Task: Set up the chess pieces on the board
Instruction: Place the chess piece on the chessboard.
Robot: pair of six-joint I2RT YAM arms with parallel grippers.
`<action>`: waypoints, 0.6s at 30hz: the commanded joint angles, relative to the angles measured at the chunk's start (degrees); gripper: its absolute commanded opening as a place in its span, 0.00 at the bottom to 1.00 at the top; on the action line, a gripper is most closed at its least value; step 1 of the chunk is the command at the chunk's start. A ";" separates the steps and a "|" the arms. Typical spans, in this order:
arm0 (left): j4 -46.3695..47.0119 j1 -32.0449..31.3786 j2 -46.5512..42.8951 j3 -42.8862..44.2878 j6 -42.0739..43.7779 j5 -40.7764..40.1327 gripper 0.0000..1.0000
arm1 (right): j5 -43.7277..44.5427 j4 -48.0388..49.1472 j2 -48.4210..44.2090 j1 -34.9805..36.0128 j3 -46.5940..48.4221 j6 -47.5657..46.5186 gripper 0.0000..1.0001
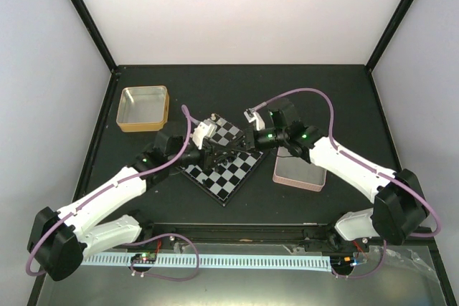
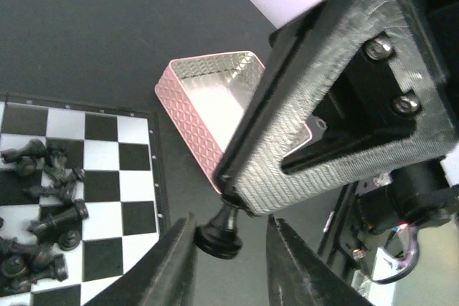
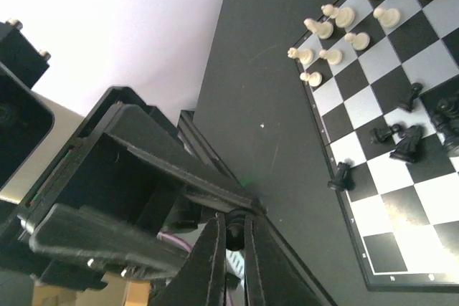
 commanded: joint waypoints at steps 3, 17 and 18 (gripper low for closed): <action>2.22 -0.58 -1.35 0.36 -1.65 -3.43 0.51 | 14.23 -6.58 0.88 -0.01 4.26 -8.51 0.01; -4.81 0.46 -6.05 -3.59 -10.41 -29.81 0.70 | 52.14 -11.85 13.85 0.17 6.46 -24.29 0.01; -4.83 0.47 -6.19 -3.81 -10.58 -30.24 0.70 | 52.41 -11.38 14.67 0.16 6.30 -24.62 0.01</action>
